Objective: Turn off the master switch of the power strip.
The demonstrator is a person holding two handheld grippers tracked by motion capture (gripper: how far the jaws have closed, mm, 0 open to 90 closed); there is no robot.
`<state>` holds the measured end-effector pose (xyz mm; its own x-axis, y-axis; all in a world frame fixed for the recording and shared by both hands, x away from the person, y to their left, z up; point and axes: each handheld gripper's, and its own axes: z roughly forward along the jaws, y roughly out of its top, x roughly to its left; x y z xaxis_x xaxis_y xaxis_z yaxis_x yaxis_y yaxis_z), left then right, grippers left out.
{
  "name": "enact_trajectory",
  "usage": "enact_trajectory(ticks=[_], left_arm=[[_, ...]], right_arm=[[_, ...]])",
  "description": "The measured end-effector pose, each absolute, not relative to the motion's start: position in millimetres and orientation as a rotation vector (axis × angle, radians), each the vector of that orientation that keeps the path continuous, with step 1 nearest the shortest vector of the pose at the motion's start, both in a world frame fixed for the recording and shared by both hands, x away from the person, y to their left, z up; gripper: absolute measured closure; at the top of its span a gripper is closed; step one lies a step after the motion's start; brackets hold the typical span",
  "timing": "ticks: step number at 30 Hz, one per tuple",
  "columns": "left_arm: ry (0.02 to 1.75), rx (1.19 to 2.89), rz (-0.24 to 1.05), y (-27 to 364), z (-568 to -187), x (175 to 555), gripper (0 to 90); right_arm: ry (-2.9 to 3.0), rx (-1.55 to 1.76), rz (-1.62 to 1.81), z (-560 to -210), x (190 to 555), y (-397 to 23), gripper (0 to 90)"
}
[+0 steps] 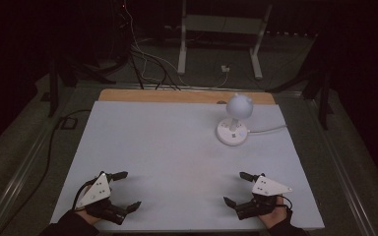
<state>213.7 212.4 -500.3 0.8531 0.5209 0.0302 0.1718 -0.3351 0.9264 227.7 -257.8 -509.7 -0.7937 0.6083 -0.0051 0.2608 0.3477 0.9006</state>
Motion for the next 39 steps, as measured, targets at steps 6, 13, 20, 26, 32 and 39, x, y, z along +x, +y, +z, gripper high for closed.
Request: enact_trajectory(ticks=[6, 13, 20, 26, 32, 39], left_arm=[[0.519, 1.901, 0.384, 213, -500, 214, 0.3], [0.523, 1.896, 0.373, 213, -500, 214, 0.4], [0.533, 1.893, 0.357, 214, -500, 214, 0.4], [0.531, 1.895, 0.357, 213, -500, 214, 0.4], [0.530, 1.891, 0.353, 214, -500, 214, 0.4], [0.529, 1.889, 0.351, 214, -500, 214, 0.4]], right_arm=[[2.301, 0.747, 1.428, -510, 227, -256, 0.0], [2.339, 0.717, 1.427, -510, 226, -254, 0.0], [2.405, 0.708, 1.438, -510, 224, -249, 0.0], [2.410, 0.743, 1.480, -505, 225, -249, 0.0], [2.437, 0.749, 1.491, -502, 225, -246, 0.0], [2.439, 0.763, 1.531, -496, 228, -246, 0.0]])
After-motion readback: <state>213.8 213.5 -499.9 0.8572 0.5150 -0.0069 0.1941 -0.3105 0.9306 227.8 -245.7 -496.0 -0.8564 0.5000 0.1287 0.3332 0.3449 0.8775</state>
